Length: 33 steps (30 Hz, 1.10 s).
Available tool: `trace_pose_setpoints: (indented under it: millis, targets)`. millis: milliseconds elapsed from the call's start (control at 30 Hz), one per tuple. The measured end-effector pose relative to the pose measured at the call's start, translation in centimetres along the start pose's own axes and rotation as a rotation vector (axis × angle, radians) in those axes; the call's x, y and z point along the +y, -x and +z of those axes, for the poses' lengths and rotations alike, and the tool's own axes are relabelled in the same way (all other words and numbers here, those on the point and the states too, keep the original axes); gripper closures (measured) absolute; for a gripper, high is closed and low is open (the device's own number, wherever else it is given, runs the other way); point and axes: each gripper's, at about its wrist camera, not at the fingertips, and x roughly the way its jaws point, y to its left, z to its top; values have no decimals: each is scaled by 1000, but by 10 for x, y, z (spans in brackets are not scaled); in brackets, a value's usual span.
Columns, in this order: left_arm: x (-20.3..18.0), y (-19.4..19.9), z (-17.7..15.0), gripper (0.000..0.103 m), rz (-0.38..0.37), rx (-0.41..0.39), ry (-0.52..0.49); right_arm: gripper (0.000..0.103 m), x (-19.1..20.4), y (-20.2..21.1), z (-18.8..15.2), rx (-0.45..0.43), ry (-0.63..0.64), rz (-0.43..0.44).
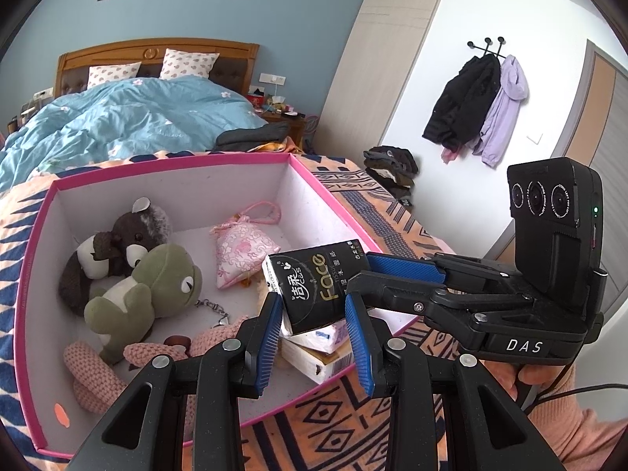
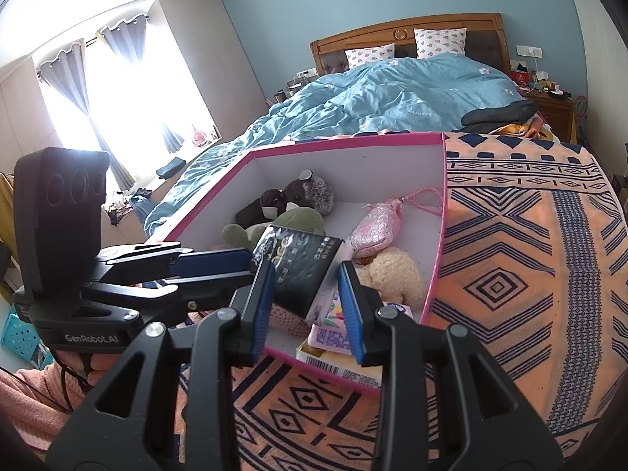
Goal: Organize objects
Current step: 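Lower the black pack into the pink box and open the right tool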
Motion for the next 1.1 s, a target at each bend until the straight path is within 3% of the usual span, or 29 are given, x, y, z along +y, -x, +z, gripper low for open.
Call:
trace_pose_setpoints:
  millis: [1100]
  targets:
    - [16,-16,4,70,-14,33,50,68,0,-19,9,52,15,-48]
